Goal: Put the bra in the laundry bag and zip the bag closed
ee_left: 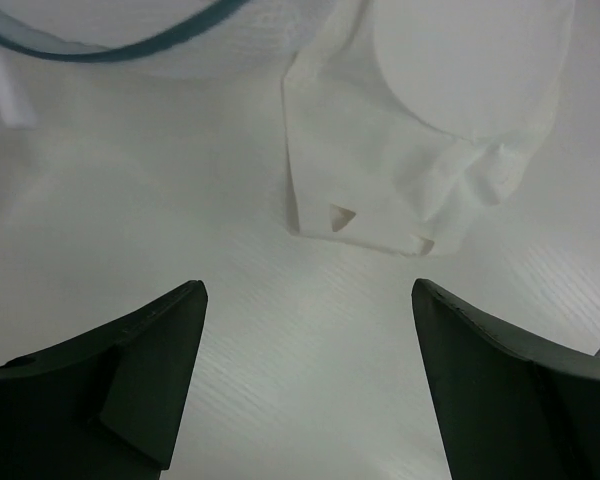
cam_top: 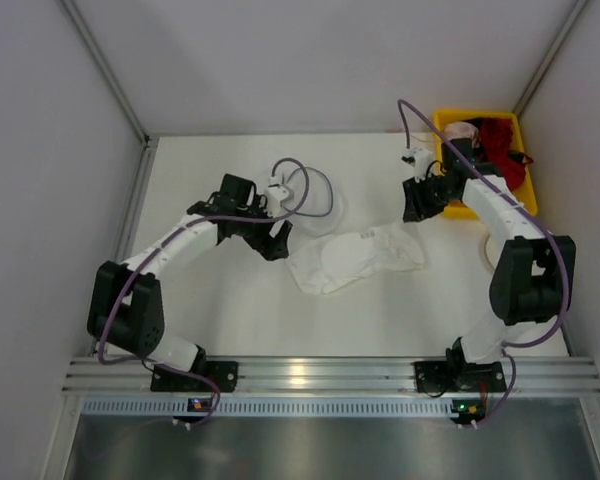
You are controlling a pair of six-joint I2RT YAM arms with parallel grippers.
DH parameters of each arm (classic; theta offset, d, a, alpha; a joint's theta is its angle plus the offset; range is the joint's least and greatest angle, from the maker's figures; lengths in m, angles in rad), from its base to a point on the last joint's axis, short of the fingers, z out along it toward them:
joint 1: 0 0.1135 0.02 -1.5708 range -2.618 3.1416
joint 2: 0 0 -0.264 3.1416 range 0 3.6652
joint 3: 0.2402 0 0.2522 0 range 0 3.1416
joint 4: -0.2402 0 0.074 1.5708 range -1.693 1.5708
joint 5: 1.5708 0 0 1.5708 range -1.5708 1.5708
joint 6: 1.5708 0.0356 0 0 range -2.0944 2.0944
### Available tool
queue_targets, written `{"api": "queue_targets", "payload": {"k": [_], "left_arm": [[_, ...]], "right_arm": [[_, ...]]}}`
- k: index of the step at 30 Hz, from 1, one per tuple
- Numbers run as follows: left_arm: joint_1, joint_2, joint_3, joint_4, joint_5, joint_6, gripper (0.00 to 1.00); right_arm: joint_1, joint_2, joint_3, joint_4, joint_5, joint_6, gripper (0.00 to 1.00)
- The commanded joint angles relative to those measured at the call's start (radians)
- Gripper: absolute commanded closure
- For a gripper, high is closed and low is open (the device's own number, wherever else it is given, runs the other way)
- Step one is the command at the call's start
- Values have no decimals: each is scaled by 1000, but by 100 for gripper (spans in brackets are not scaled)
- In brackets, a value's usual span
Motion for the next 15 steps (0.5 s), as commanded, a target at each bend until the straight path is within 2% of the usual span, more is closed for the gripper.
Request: {"api": "queue_targets", "payload": {"k": [1,6,15], "left_arm": [[-70,91,23,-18,-55,39,12],[-127,210,66,-16,-101,39,14],[-193,304,85,22,-193,-10,13]], "right_arm": [[6,-36,-29,-120,94,-125,65],[45,-14,-63,-106,114,-124,63],[148,53,-125,1,165,-49,53]]}}
